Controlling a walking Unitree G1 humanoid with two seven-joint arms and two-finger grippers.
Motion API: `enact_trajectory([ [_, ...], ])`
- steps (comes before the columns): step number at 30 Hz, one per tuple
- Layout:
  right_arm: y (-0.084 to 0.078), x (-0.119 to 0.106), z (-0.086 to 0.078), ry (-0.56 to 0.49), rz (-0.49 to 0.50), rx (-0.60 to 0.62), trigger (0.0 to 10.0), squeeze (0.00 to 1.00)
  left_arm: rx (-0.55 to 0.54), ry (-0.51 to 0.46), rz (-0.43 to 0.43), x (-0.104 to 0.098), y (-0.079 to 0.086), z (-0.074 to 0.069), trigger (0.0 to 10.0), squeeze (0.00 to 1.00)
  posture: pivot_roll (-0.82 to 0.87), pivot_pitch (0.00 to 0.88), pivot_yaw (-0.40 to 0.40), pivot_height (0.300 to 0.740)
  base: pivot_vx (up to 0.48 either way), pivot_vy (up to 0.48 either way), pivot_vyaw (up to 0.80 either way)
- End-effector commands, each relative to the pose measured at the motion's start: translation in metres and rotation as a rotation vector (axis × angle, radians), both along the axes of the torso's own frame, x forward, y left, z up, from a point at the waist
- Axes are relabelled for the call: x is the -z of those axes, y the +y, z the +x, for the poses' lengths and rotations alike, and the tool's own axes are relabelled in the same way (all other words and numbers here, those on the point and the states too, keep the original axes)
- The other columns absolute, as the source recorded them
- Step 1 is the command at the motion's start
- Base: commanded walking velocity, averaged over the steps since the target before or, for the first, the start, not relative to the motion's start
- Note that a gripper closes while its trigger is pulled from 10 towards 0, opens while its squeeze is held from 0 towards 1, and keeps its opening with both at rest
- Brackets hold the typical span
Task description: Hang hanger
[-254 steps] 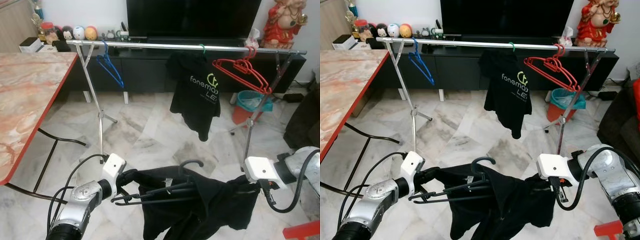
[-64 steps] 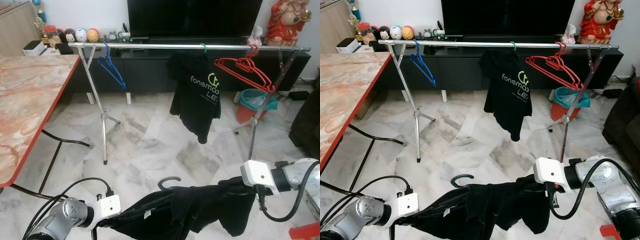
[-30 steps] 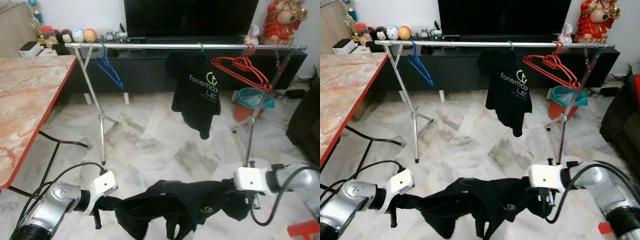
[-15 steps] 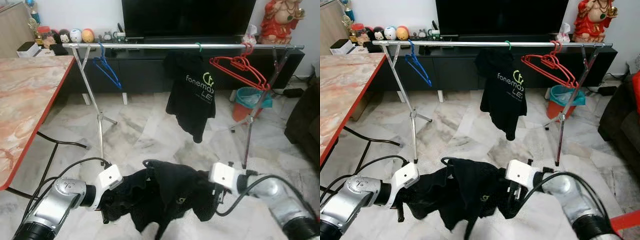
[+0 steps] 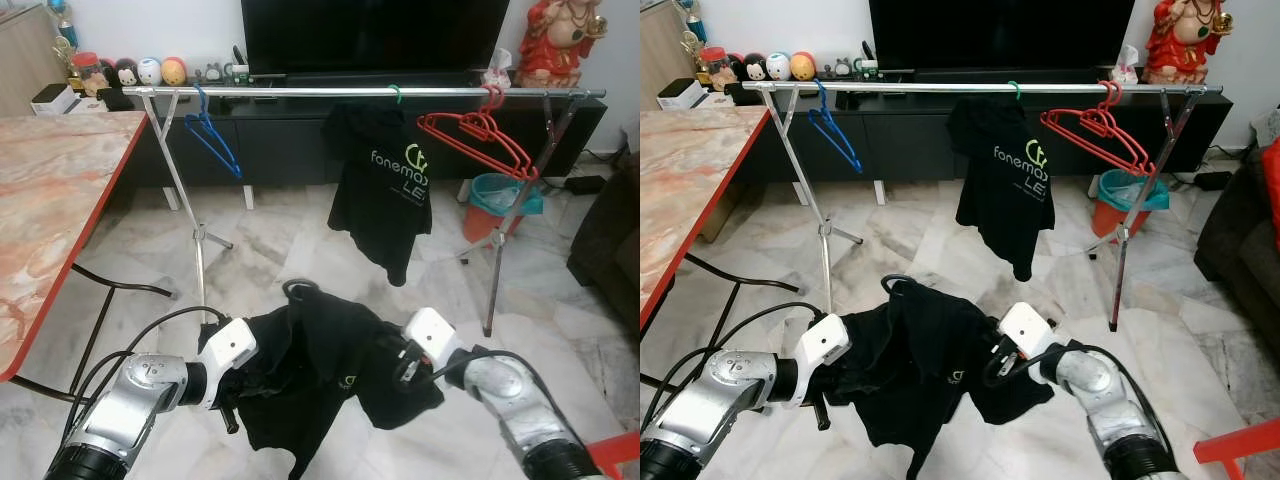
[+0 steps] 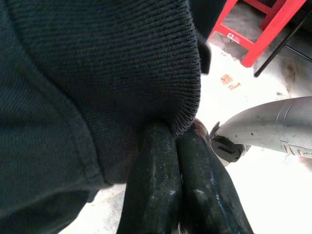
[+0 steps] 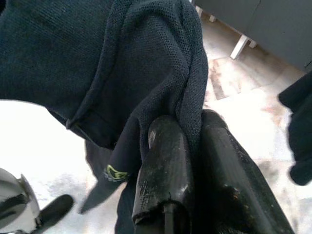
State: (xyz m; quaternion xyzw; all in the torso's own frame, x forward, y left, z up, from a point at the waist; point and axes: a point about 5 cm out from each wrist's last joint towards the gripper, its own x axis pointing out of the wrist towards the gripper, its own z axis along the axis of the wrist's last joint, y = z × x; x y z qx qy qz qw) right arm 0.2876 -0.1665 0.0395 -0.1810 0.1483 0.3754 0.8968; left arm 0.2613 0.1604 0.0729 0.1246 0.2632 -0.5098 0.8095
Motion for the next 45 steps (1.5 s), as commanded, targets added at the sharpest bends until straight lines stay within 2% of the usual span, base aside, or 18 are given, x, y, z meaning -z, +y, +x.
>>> enact_trajectory([
  [1,0.001,-0.011,0.009,-0.051,0.054,0.041,0.0,0.00,0.032,0.009,0.005,0.003,-0.005,-0.003,10.0,0.35,0.08,0.000,0.004,0.740,0.000,0.000,0.00],
  [2,0.002,-0.011,0.009,-0.052,0.059,0.035,0.0,0.00,0.032,0.014,-0.001,0.004,-0.005,-0.003,10.0,0.78,0.08,0.000,0.004,0.740,0.000,0.000,0.00],
  [3,0.003,-0.011,0.009,-0.053,0.064,0.031,0.0,0.00,0.030,0.018,-0.005,0.004,-0.006,-0.004,10.0,0.78,0.08,0.000,0.004,0.740,0.000,0.000,0.00],
  [4,0.004,-0.011,0.009,-0.053,0.071,0.034,0.0,0.00,0.039,0.022,-0.008,0.005,-0.007,-0.005,10.0,1.00,0.08,0.000,0.004,0.740,0.000,0.000,0.00],
  [15,0.008,-0.017,0.012,-0.073,0.107,0.023,0.0,0.00,0.071,0.023,-0.016,0.003,-0.008,-0.009,10.0,1.00,0.08,0.000,0.008,0.740,0.000,0.000,0.00],
  [16,0.004,-0.019,0.010,-0.073,0.110,-0.010,0.0,0.00,0.044,-0.014,-0.002,-0.004,0.001,-0.004,10.0,1.00,0.08,0.000,0.008,0.740,0.000,0.000,0.00],
  [20,-0.005,-0.020,0.006,-0.063,0.078,-0.074,0.0,0.00,0.013,-0.060,0.013,-0.015,0.012,0.003,10.0,1.00,0.08,0.000,0.009,0.740,0.000,0.000,0.00],
  [21,-0.016,-0.021,0.001,-0.033,0.054,-0.126,0.0,0.00,-0.007,-0.106,0.012,-0.030,0.022,0.009,10.0,1.00,0.08,0.000,0.005,0.740,0.000,0.000,0.00],
  [24,-0.028,-0.024,-0.005,0.004,0.037,-0.181,0.0,0.00,-0.018,-0.156,0.014,-0.046,0.032,0.016,10.0,1.00,0.09,0.000,0.002,0.740,0.000,0.000,0.00],
  [30,-0.040,-0.027,-0.012,0.035,0.002,-0.246,0.0,0.00,0.026,-0.176,0.022,-0.060,0.037,0.017,10.0,1.00,0.09,0.000,0.007,0.740,0.000,0.000,0.00],
  [33,-0.053,-0.036,-0.017,0.073,-0.038,-0.350,0.0,0.00,0.114,-0.151,0.010,-0.062,0.034,0.011,10.0,1.00,0.08,0.000,0.015,0.740,0.000,0.000,0.00],
  [34,-0.055,-0.040,-0.017,0.074,-0.042,-0.364,0.0,0.00,0.146,-0.131,0.001,-0.061,0.032,0.007,10.0,0.94,0.08,0.000,0.015,0.740,0.000,0.000,0.00],
  [35,-0.055,-0.040,-0.017,0.074,-0.042,-0.364,0.0,0.00,0.146,-0.131,0.001,-0.061,0.032,0.007,10.0,0.94,0.08,0.000,0.015,0.740,0.000,0.000,0.00],
  [36,-0.056,-0.043,-0.017,0.074,-0.042,-0.379,0.0,0.00,0.171,-0.105,-0.013,-0.059,0.029,0.004,10.0,0.00,0.08,0.000,0.015,0.740,0.000,0.000,0.00],
  [40,-0.061,-0.050,-0.022,0.117,-0.054,-0.472,0.0,0.00,0.223,-0.075,0.002,-0.053,0.023,-0.001,10.0,0.00,0.07,0.000,0.018,0.740,0.000,0.000,0.00],
  [45,-0.067,-0.054,-0.023,0.137,-0.077,-0.517,0.0,0.00,0.275,-0.026,0.013,-0.052,0.027,-0.005,10.0,0.00,0.08,0.000,0.022,0.740,0.000,0.000,0.00],
])
